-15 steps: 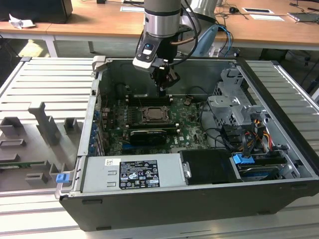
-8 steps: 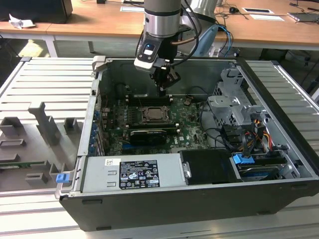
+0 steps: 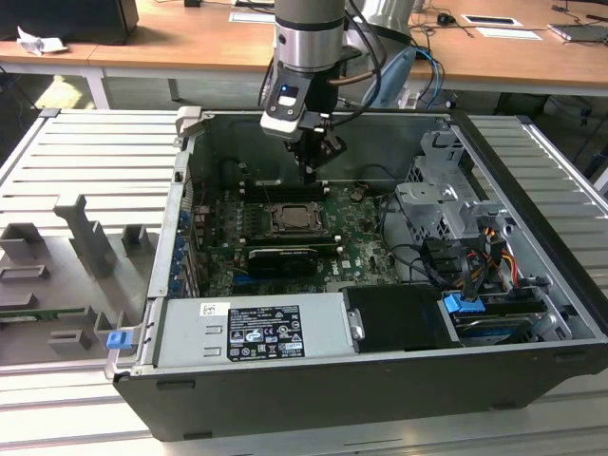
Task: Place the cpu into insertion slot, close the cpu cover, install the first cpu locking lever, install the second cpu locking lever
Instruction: 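Install the first cpu locking lever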
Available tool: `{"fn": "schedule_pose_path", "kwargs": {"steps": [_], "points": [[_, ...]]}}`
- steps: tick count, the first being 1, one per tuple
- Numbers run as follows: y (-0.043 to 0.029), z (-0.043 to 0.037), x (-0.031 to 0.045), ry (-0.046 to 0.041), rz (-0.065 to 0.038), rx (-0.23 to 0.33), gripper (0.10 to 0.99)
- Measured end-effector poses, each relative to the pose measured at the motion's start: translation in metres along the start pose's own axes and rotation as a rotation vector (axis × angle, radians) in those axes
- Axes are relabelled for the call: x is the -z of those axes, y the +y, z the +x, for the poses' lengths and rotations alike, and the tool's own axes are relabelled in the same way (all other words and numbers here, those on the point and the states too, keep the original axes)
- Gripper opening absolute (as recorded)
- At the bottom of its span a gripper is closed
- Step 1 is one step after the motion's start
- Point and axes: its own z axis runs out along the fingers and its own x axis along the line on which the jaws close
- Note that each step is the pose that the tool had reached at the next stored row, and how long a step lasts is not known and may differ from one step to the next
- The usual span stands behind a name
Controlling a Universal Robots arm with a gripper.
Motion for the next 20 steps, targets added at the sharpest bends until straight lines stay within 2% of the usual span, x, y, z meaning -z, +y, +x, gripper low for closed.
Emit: {"fn": "schedule_pose_path", "kwargs": {"steps": [10, 20], "points": [[0.0, 0.0, 0.0, 0.0032, -0.004, 0.075, 0.11], [0.0, 0.0, 0.0, 0.0086, -0.011, 0.205, 0.11]]}}
